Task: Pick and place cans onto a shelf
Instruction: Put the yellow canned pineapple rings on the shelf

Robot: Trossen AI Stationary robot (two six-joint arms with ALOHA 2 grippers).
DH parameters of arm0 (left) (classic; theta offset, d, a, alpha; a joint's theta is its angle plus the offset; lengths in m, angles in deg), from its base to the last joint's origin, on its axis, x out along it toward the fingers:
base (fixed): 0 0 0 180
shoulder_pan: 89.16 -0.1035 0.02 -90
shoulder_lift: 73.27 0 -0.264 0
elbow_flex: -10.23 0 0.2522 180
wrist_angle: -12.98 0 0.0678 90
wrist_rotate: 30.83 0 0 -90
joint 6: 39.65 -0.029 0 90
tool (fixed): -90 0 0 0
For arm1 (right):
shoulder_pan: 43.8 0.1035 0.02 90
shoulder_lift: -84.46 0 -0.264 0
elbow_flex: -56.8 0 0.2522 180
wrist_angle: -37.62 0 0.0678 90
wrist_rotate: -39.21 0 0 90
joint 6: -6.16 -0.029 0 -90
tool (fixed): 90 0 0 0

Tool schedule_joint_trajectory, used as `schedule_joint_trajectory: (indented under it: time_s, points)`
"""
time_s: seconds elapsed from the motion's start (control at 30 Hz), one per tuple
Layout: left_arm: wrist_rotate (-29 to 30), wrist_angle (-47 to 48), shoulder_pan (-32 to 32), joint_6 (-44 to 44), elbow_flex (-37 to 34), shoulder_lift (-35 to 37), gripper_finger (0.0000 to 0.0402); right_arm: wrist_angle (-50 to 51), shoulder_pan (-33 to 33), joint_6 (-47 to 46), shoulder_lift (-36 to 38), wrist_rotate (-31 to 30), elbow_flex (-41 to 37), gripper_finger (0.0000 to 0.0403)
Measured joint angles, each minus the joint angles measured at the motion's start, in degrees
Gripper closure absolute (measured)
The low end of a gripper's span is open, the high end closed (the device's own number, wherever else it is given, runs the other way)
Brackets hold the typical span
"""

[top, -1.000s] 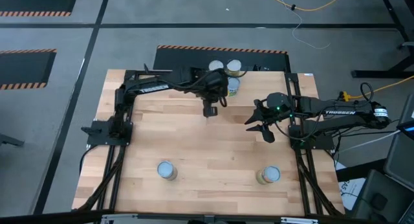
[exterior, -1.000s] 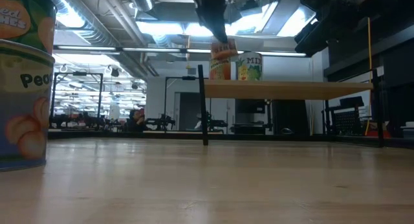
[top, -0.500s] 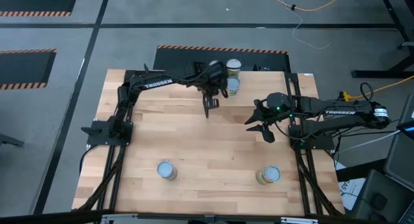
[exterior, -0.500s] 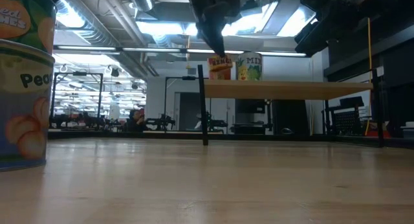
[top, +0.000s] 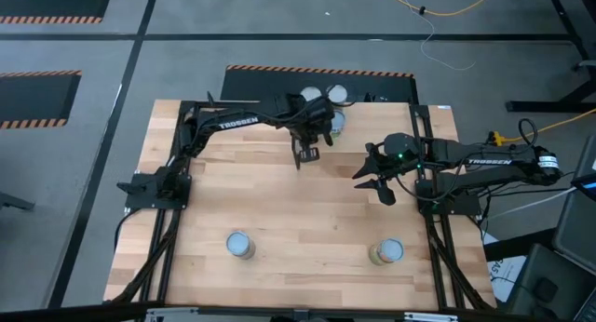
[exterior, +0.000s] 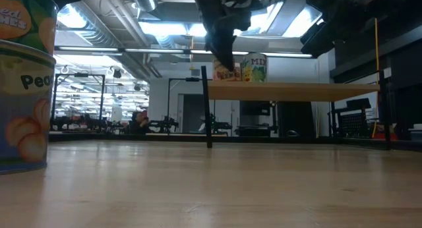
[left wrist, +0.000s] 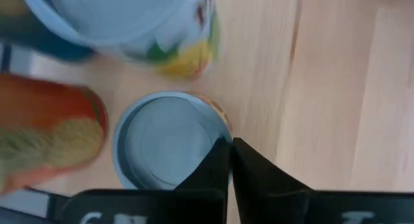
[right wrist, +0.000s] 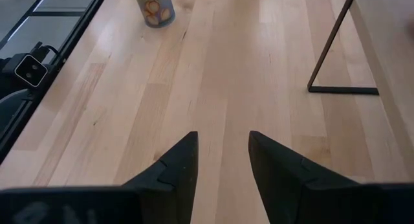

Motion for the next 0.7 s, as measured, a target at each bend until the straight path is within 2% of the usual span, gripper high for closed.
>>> schedule_joint_trajectory:
  time_s: [0.7]
  points:
    - [0.4,-0.1,-0.1,0.1,0.0,0.1,0.0393,0.0,0.0,0.0,0.0,0.0,0.0,0.0262]
